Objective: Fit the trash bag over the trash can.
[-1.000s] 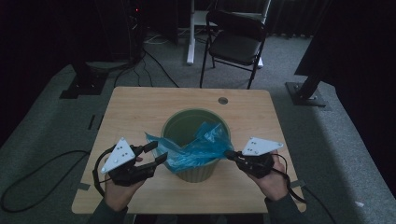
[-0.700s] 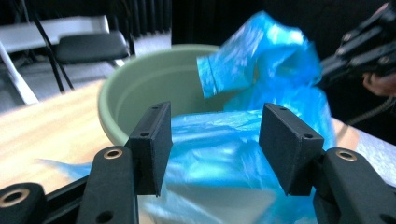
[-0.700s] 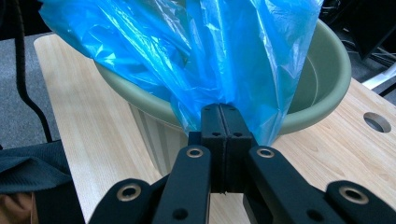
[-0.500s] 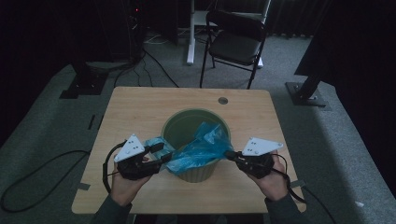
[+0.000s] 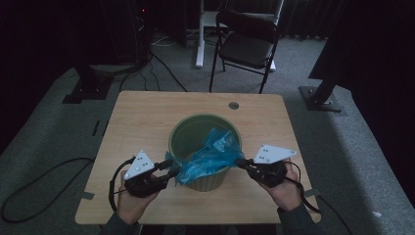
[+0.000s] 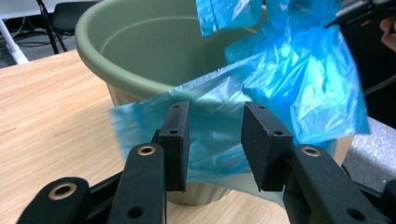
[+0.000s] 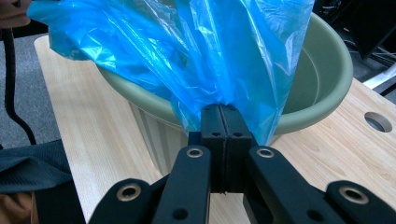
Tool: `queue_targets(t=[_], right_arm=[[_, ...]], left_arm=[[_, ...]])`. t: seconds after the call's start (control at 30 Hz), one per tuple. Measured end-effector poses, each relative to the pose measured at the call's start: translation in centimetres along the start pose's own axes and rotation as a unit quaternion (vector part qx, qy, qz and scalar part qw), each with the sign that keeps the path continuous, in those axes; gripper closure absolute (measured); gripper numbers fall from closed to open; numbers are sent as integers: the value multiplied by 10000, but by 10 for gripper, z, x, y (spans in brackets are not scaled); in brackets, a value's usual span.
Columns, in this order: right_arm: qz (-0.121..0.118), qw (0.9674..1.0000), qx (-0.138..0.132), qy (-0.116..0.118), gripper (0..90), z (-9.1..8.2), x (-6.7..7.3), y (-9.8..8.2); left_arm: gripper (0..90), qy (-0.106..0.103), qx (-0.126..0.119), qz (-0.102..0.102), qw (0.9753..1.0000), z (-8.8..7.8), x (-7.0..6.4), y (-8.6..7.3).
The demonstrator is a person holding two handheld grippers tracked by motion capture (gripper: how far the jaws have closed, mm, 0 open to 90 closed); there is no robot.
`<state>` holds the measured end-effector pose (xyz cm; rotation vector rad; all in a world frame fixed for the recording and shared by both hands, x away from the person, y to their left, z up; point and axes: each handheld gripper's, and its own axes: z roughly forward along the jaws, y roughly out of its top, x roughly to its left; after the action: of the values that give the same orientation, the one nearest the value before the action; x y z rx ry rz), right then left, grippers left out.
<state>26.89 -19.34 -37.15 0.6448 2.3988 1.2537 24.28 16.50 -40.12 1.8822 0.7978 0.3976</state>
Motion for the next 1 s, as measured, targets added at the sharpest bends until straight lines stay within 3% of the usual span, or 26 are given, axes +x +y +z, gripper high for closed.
queue_targets(t=[0.2,0.33,0.53,0.7,0.87,1.0], right_arm=[[5,10000,0,3,900,0,0,0],[5,10000,5,6,900,1,0,0],[-5,10000,4,8,900,1,1,0],[-5,10000,4,14,899,1,1,-1],[-13,10000,1,18,899,1,1,-1],[-13,10000,0,17,898,2,1,-1]], left_arm=[[537,-67,-73,27,9999,1,-2,-3],[470,-157,-276,175,9993,-2,-4,2],[395,-306,-292,450,9981,3,-9,10],[397,-268,-325,580,9974,3,-14,11],[455,-176,-293,667,9972,4,-20,6],[605,-133,-207,727,9971,5,-24,0]])
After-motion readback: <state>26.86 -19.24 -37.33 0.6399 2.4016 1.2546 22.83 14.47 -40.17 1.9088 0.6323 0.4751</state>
